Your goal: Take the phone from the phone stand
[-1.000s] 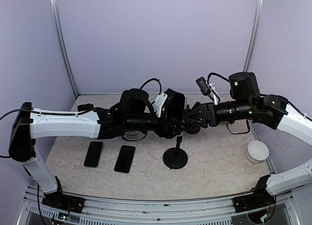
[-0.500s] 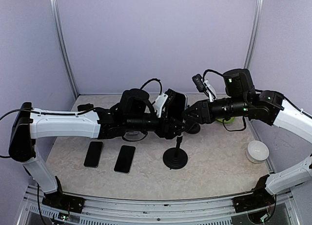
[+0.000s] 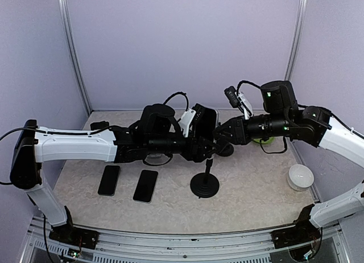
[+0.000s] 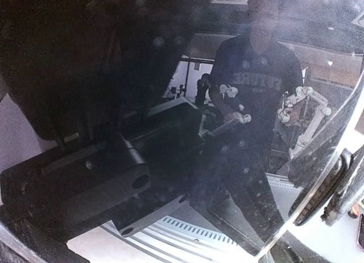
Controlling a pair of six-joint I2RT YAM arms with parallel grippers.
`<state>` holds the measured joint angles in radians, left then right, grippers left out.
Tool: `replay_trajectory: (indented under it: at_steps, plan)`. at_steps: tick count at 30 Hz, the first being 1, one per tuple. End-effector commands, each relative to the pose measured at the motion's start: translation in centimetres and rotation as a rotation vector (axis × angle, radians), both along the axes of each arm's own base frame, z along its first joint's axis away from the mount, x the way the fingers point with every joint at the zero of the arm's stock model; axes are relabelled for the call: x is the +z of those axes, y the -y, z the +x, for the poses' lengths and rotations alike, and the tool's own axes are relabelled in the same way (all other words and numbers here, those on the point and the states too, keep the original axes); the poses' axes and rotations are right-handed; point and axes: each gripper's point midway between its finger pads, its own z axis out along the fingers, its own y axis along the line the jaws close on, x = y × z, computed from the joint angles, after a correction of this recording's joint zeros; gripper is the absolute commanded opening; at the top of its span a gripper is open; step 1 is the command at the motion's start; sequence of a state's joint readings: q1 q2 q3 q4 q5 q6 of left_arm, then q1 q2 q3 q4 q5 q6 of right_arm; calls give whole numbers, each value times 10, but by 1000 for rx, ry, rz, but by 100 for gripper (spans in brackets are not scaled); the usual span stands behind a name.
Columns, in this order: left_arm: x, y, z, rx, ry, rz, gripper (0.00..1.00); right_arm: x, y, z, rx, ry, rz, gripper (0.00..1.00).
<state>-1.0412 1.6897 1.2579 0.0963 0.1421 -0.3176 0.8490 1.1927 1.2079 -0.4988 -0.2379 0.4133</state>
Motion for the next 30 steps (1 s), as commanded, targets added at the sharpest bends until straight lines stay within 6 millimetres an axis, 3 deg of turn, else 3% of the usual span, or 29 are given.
replay_trajectory:
  at_steps: [1,8,20,24,30]
  plan:
    - [-34,-37,29,176,-107,80,33,-18,9,-14,9,-67,-38,0]
    - [-39,-72,57,271,-133,63,31,-22,21,-16,-8,-78,-44,0]
    - [-19,-86,71,155,-129,-37,26,-26,30,-14,-9,-82,-51,0]
    - [-6,-70,56,44,-102,-72,25,-26,27,-9,-7,-78,-48,0]
    - [22,-26,0,-202,-26,-131,24,-25,15,-1,2,-75,-28,0]
